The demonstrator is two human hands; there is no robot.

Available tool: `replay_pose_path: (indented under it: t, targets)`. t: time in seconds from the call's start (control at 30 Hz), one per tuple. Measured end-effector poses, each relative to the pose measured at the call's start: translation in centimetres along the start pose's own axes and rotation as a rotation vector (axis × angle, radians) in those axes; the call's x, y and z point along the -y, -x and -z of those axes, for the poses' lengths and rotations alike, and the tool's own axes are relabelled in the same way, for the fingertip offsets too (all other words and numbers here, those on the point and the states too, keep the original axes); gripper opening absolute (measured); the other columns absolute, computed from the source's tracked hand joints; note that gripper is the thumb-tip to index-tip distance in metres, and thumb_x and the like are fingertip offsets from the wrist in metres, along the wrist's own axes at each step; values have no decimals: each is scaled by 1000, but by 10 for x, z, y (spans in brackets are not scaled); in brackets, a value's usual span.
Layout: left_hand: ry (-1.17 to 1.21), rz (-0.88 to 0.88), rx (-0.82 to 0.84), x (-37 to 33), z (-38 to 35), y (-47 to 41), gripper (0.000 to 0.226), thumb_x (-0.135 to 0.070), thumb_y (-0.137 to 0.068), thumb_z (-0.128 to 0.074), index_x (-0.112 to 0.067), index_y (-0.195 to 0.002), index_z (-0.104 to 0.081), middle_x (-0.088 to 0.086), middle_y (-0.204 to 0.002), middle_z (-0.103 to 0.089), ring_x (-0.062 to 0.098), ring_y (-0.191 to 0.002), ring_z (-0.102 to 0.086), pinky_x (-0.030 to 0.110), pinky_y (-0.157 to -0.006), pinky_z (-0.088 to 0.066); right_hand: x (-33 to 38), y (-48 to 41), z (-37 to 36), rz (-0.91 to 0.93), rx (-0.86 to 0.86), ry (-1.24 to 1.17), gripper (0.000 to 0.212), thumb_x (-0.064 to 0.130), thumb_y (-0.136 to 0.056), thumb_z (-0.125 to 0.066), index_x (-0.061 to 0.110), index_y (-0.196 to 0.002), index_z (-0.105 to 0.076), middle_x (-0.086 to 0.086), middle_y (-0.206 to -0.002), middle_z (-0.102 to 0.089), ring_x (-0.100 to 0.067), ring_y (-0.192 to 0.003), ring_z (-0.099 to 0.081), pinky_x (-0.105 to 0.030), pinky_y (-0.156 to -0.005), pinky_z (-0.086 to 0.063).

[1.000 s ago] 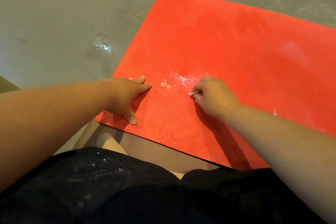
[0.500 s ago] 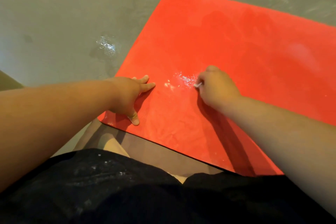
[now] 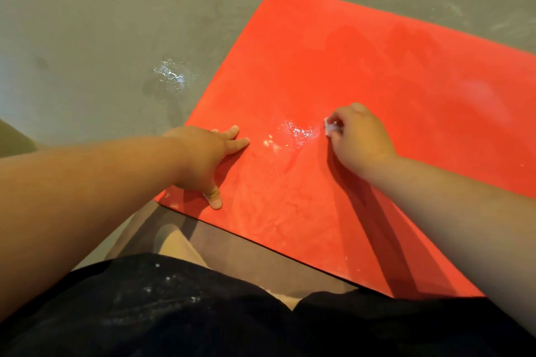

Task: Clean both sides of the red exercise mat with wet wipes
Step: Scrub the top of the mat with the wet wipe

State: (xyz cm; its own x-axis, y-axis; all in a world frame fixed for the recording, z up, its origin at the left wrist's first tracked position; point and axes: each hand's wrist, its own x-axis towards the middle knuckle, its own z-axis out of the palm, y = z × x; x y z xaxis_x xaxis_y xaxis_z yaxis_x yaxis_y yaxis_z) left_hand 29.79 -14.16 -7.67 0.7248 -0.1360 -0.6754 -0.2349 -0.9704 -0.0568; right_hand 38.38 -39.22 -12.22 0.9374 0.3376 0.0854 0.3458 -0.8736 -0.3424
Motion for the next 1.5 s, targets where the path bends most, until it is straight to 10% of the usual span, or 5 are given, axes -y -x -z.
replay_pose_path:
  t: [0.17,0.33,1.03,1.3,1.5]
  targets:
    - [14,2,-6,-1,1,1,133,-57,-58,-83,-39,-150,11,-14,-158,16,15,-148,-9,36,-112,-29,-4,-3,-1,-284,-105,-111,16,21,-88,-62,12,-95,-73,-15,-105,-60,-29,-97,-58,-26,-74,-31]
    - [-12,9,-3,-3,3,1,134,-57,-57,-83,-37,-150,12,-12,-159,15,15,-147,-12,35,-112,-29,37,32,-18,113,63,-93,15,14,-85,-59,12,-92,-73,-11,-99,-63,-29,-96,-58,-34,-86,-44]
    - [-13,24,-4,-4,4,3,134,-56,-58,-83,-39,-149,13,-15,-158,16,15,-147,-11,36,-109,-32,25,-25,-15,-131,3,-46,23,11,-83,-54,13,-95,-73,-14,-104,-67,-32,-98,-60,-31,-77,-41]
    - [-11,25,-7,-5,5,3,133,-56,-59,-83,-40,-149,13,-15,-158,17,14,-147,-11,35,-107,-33,47,19,-7,227,207,-48,13,18,-86,-57,15,-95,-66,-4,-92,-63,-24,-89,-58,-24,-69,-31]
    - [-7,23,-9,-5,4,3,133,-56,-59,-83,-40,-149,13,-16,-158,17,13,-147,-10,35,-106,-34,50,-30,-22,-120,8,-89,25,8,-84,-52,16,-93,-74,-6,-99,-65,-27,-95,-59,-27,-76,-35]
